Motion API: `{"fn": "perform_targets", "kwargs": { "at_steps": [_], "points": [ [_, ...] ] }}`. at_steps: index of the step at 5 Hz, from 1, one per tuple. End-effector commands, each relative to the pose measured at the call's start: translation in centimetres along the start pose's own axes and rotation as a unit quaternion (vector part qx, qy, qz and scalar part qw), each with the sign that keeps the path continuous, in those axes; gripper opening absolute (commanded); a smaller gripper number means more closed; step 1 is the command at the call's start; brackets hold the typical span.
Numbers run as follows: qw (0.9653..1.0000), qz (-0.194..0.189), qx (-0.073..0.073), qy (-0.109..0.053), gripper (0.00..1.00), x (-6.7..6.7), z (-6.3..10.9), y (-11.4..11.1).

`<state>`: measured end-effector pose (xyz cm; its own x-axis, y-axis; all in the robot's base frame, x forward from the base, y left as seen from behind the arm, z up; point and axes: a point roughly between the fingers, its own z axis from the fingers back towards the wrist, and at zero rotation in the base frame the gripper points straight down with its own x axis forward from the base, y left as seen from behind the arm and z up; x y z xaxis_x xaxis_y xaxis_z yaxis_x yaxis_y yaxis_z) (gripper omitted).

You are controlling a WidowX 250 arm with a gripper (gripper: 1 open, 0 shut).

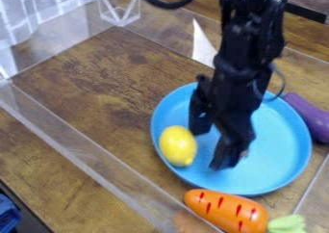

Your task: Remove the lemon from the blue tray and put it on the table

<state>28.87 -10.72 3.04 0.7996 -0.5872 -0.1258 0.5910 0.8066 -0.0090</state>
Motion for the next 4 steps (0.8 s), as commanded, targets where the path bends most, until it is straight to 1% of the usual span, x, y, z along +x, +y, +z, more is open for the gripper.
{"fn": "perform_targets", "kwargs": {
  "at_steps": [1,2,3,4],
  "points": [
    [0.9997,0.001,0.005,-0.024,1.0,-0.1,0.1,1.2],
    [0.9997,0.008,0.003,-0.023,0.0,-1.0,0.4,1.6],
    [0.9998,-0.008,0.008,-0.018,0.0,-2.3,1.0,1.8],
    [0.9996,-0.018,0.021,-0.011,0.0,-3.8,2.9,2.4]
  ]
}}
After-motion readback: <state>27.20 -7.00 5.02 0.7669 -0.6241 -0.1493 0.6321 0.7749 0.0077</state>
